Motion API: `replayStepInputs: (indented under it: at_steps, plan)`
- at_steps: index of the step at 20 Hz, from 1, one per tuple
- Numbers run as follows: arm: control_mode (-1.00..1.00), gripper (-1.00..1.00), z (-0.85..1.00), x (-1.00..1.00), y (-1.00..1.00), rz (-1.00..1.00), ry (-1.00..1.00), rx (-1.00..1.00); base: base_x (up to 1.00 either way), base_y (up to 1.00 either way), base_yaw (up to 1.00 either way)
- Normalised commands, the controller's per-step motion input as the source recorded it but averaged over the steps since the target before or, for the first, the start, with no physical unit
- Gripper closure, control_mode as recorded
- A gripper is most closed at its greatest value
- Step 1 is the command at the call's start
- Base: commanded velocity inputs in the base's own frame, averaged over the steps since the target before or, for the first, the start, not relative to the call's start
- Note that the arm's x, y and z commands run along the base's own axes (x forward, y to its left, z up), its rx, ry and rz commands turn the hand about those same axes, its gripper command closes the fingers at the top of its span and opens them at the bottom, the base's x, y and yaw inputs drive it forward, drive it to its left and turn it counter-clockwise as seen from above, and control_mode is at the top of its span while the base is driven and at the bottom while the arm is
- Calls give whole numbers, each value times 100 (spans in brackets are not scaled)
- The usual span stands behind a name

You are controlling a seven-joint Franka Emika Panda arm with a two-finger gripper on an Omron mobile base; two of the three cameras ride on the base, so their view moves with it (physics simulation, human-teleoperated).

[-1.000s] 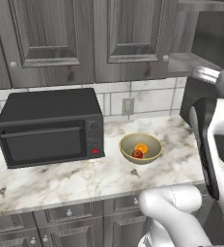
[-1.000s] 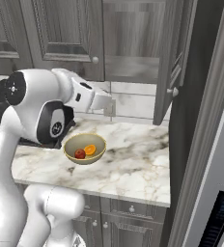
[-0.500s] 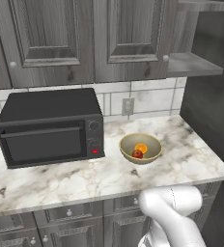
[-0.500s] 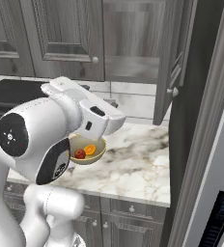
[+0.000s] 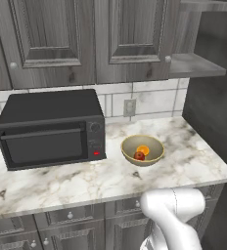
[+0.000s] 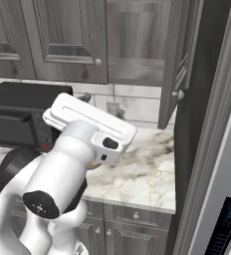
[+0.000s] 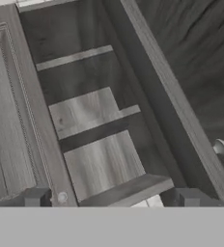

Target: Open the cabinet. Pick the orange and apple from the cabinet and place them into the bowl. Then close the cabinet.

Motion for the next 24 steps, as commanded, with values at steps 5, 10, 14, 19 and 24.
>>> replayStepInputs:
  at_steps: [5,10,14,19,24]
  plan:
    - [-100,-100,0,-8,-37,0,-8,1,0,0,0]
    - [-100,-100,0,-6,-78,-2,-7,7,0,0,0]
    - [-100,-100,-5,18,-67,2,-5,8,0,0,0]
    - [-100,-100,-11,38,-37,9,0,4,0,0,0]
    - [-100,-100,-10,38,-31,10,0,3,0,0,0]
